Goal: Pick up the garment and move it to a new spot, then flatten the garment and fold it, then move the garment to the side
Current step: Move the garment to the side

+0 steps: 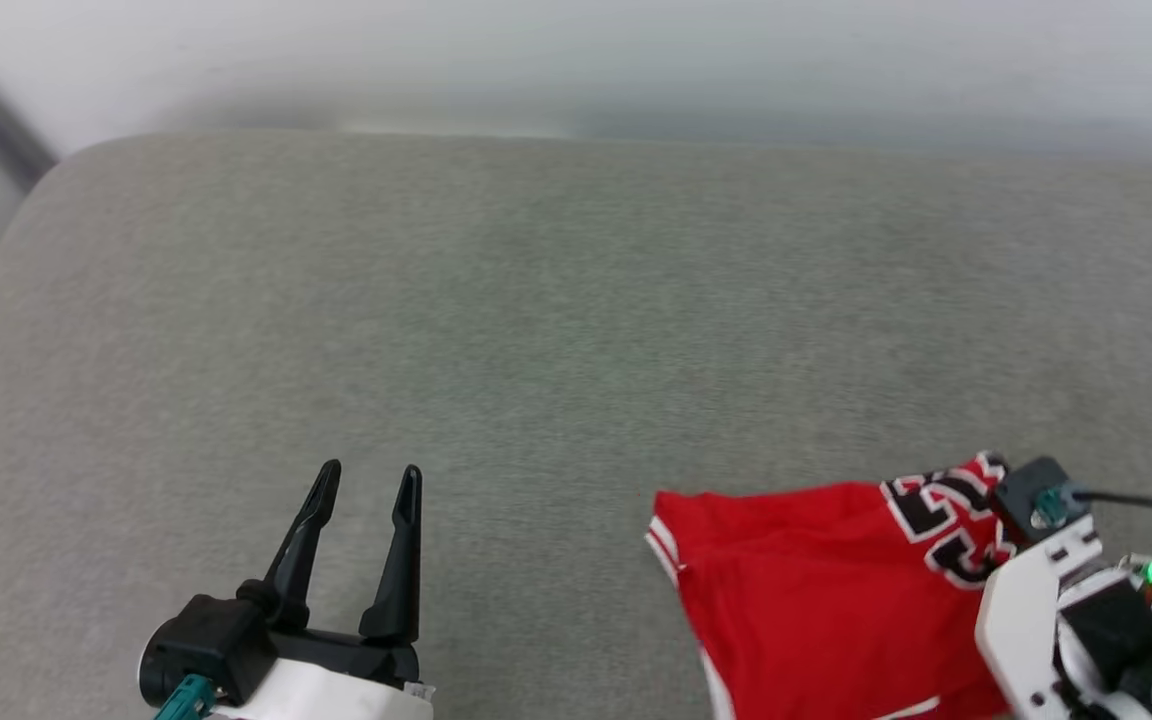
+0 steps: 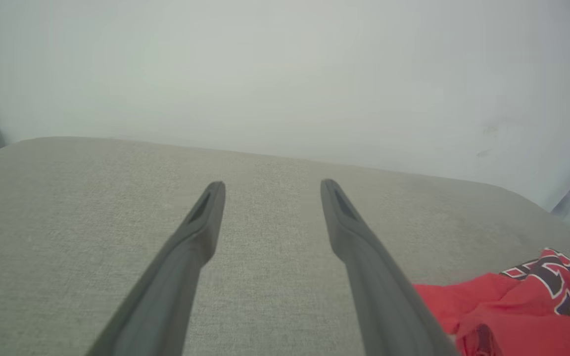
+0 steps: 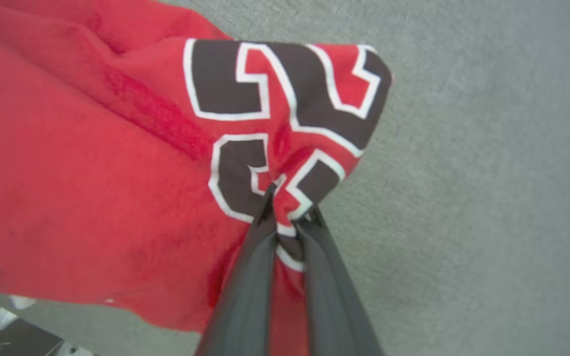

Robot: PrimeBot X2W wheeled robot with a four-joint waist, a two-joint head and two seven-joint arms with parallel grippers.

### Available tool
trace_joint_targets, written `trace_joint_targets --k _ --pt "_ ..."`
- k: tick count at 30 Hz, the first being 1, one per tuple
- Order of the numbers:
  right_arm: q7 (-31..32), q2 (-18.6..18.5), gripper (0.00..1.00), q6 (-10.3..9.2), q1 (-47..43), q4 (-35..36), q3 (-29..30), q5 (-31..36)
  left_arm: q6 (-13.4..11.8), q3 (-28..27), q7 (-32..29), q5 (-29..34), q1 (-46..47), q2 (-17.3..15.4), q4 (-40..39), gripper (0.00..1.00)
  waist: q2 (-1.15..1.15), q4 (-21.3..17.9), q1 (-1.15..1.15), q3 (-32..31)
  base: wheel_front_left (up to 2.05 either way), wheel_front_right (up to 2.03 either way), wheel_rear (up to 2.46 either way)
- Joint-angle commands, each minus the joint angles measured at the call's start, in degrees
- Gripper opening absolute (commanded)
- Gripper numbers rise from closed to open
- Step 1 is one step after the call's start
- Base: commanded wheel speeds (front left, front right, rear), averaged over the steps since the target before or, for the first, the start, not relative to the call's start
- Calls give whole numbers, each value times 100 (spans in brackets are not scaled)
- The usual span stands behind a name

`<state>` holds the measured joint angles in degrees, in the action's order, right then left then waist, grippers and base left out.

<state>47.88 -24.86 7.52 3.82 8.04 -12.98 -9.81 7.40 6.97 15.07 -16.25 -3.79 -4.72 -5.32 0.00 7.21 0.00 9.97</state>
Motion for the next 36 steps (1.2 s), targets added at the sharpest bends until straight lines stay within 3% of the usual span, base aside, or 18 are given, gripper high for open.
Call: trace_joint_targets --k 1,9,14,18,24,28,29,36 --pt "-32 -158 0 -7 169 53 -95 72 6 -2 12 2 -17 29 -25 100 0 -404 0 -66 0 0 0" --pt "-292 -2081 0 -9 1804 27 -1487 168 6 279 12 5 341 63 -146 100 0 -1604 0 469 0 0 0" --pt "-811 -2624 0 -7 2680 -495 -1943 9 6 545 12 54 709 -141 -179 100 0 -2177 0 1012 0 0 0" --pt "-1260 -2728 0 -8 3081 -1063 -2015 -12 5 684 12 116 970 -355 -236 100 0 -2530 0 1463 0 0 0" --pt "-1999 -2629 0 -8 3382 -1977 -1668 165 5 882 12 215 1310 -700 -378 100 0 -2790 0 2058 0 0 0" --pt "-2557 -2554 0 -8 3501 -2735 -1208 338 5 1008 12 233 1515 -860 -479 100 0 -2758 0 2356 0 0 0" --pt "-2919 -2368 0 -8 3548 -3241 -819 487 5 1027 12 112 1637 -845 -531 100 0 -2671 0 2512 0 0 0" --pt "-3474 -2099 0 -8 3643 -4112 -95 957 -4 1079 11 45 1787 -869 -548 100 0 -2428 0 2695 0 0 0"
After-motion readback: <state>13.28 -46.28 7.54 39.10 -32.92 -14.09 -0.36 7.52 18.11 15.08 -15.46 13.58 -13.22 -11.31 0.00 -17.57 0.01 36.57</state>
